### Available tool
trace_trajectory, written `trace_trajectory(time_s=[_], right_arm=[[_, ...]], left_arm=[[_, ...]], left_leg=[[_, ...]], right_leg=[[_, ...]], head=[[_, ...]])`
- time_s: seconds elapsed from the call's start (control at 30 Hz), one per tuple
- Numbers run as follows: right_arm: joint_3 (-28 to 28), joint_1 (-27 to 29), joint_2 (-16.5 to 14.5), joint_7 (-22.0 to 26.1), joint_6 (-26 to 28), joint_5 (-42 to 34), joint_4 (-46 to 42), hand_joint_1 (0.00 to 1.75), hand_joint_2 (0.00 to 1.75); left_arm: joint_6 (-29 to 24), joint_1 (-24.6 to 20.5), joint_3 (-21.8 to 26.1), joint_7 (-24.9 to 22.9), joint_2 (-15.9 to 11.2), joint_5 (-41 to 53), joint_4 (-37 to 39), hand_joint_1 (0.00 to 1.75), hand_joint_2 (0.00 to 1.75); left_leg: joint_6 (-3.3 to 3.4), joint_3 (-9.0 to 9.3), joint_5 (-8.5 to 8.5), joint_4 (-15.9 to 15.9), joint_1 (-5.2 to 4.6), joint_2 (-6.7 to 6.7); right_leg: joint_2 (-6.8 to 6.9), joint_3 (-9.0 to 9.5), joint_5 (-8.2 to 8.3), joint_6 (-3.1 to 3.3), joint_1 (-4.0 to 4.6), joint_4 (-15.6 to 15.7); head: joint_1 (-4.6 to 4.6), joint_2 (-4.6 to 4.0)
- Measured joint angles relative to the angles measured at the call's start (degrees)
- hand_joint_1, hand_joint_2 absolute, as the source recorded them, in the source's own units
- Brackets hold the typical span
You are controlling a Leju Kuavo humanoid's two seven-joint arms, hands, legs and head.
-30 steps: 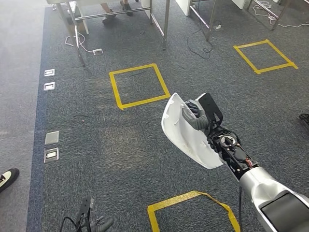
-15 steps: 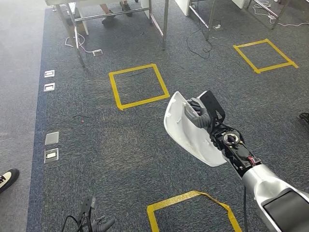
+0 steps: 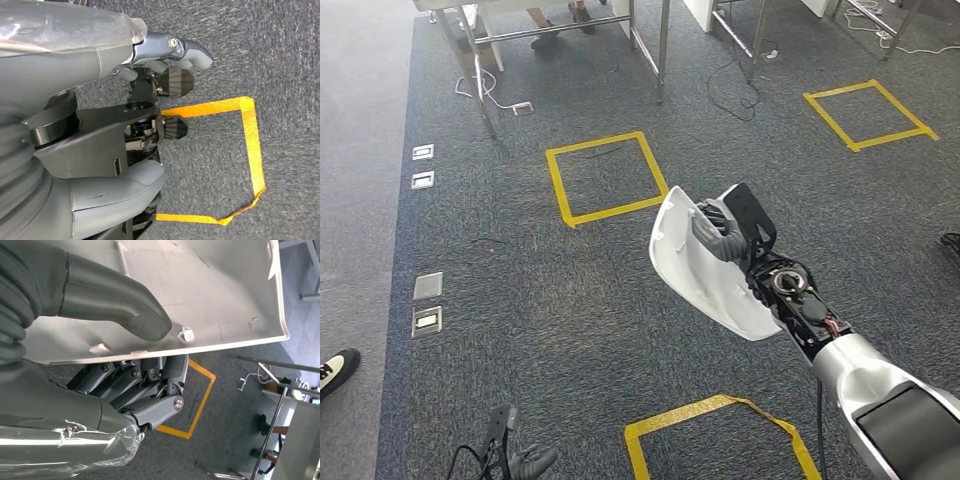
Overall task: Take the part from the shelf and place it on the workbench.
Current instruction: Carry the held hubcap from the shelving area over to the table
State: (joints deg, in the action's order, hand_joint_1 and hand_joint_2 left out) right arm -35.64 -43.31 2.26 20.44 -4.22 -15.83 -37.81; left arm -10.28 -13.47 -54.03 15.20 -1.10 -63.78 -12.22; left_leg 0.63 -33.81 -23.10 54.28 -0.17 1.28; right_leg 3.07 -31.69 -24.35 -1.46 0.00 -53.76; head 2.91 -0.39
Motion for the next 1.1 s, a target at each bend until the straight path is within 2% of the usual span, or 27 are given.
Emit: trace_trajectory(time_s=[0.4,0.53,0.7,0.9,1.1], right_arm=[[-0.2,-0.7,-1.4,1.6,2.0,-2.1,2.8,1.75,1.75],[1.0,0.9,-0.4,2.3,6.1,-3.2,2.4,1.75,1.75],[3.1,5.8,1.4,1.6,12.3,-3.3,-1.5,1.75,1.75],[5.0,9.4,3.1,0.0,14.4,-3.2,-6.5,1.75,1.75],[5.8,9.5,3.3,0.7,12.6,-4.2,-7.4,1.75,1.75]], left_arm=[[-3.7,0.1,2.1,3.5,-0.1,-3.7,0.0,0.00,1.75],[-2.4,-2.0,2.4,4.1,0.1,-1.7,0.0,0.00,1.75],[-1.4,-5.4,2.4,4.6,0.8,1.4,-0.3,0.00,1.75],[-0.4,-7.1,2.3,3.4,1.2,3.8,-0.5,0.00,1.75],[0.2,-8.6,2.3,4.9,1.3,4.9,-0.5,0.00,1.75]], left_leg=[[0.01,0.02,0.01,0.0,0.00,0.01],[0.03,0.04,0.02,0.0,0.00,0.02],[0.03,0.04,0.02,0.1,-0.02,0.02],[0.03,0.04,0.01,0.0,-0.02,0.12],[0.02,0.04,0.03,0.0,-0.01,0.12]], right_leg=[[0.00,-0.05,0.00,0.00,-0.01,0.0],[0.02,-0.03,0.01,0.00,-0.02,0.0],[0.00,0.00,0.03,-0.03,-0.03,0.0],[-0.09,-0.04,0.05,-0.04,-0.04,0.0],[-0.12,-0.04,0.07,-0.04,-0.01,0.0]], head=[[0.01,0.00],[0.01,0.00],[0.01,0.00],[0.01,0.00],[0.00,0.00]])
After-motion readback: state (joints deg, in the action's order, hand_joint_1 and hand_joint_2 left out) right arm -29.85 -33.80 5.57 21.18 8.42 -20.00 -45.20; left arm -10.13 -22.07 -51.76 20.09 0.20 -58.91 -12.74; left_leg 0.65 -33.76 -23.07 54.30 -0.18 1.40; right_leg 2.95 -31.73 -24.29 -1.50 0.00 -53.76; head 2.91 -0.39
